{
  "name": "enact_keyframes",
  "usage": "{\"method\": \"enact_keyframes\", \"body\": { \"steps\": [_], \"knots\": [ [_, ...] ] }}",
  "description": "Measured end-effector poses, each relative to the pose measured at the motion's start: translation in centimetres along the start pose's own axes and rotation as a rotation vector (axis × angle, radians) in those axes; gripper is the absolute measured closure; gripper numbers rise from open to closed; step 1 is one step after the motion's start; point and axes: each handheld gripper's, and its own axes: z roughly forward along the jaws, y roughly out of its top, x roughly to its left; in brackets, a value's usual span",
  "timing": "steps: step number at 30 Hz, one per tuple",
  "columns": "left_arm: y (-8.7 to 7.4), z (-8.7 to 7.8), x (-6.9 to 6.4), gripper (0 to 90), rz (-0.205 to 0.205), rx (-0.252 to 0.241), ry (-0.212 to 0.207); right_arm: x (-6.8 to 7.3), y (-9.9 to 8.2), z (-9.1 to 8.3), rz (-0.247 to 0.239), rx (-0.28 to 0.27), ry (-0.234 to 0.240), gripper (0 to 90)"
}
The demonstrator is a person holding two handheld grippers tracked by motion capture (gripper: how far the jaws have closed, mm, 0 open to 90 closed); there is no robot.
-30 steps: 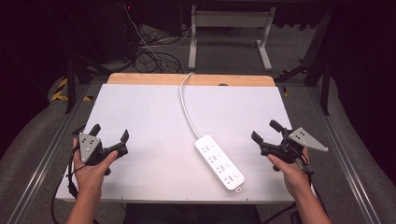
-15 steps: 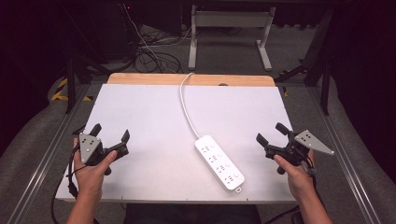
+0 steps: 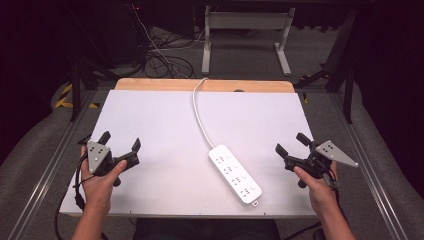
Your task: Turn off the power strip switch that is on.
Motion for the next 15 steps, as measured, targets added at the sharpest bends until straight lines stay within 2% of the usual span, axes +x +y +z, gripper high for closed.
{"method": "enact_keyframes", "body": {
  "steps": [15],
  "knots": [
    [-0.04,-0.22,0.11,2.5,-0.002,0.000,0.006,0.10,-0.10,0.33,-0.006,0.011,0.003,7.9]
  ]
}}
